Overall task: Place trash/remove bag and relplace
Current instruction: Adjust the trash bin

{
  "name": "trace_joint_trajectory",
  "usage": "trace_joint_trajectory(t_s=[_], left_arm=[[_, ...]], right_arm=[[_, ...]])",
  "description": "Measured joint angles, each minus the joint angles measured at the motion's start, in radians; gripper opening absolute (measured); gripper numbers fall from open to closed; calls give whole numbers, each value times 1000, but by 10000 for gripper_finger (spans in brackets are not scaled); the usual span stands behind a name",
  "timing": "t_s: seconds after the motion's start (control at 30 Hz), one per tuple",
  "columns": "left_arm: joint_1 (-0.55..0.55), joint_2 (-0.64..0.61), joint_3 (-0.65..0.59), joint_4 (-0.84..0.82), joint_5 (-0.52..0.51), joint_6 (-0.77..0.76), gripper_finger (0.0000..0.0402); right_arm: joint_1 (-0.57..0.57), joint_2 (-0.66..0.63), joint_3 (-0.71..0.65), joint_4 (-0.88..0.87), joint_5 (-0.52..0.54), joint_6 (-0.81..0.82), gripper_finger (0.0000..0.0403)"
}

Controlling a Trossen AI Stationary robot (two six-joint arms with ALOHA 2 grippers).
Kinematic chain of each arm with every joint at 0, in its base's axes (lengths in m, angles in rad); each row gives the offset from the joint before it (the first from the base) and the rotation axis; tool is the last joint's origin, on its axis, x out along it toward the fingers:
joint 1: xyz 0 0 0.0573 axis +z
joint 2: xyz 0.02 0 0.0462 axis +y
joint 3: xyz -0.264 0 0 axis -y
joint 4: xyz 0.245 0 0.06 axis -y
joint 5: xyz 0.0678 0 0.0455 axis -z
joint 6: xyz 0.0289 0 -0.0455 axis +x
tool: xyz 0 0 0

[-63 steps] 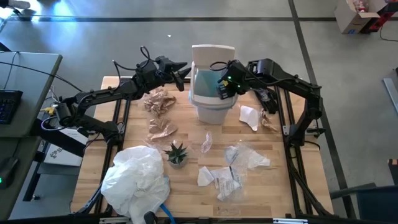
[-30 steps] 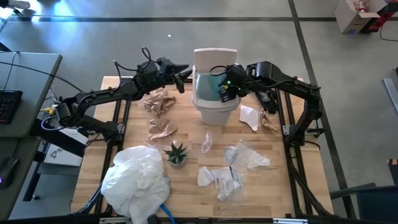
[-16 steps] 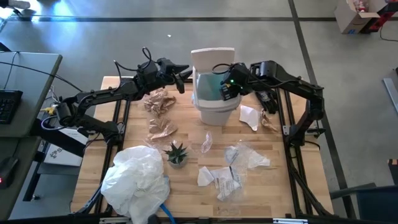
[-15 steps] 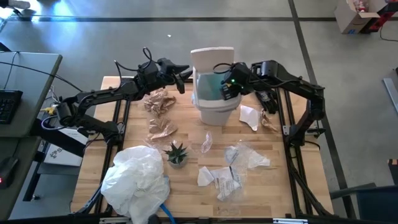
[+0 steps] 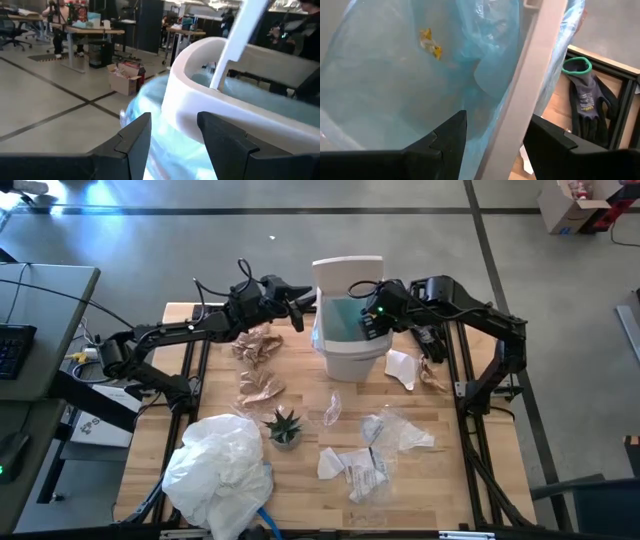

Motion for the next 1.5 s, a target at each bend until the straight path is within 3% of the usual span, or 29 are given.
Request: trace_joint_trajectory(t_s=[0.3,0.8,1.1,1.5], left_arm=[[-5,-2,25,-27,19,10,158],[-7,-1,25,-41,28,18,158],[-8,-1,26,-40,28,17,158],[-23,-1,27,-36,24,17,158]], right_arm=[[-1,0,0,-1,40,-3,175],[0,0,0,7,113,0,240],[-18,1,0,3,8,31,239],[-36,1,0,1,-27,74,238]])
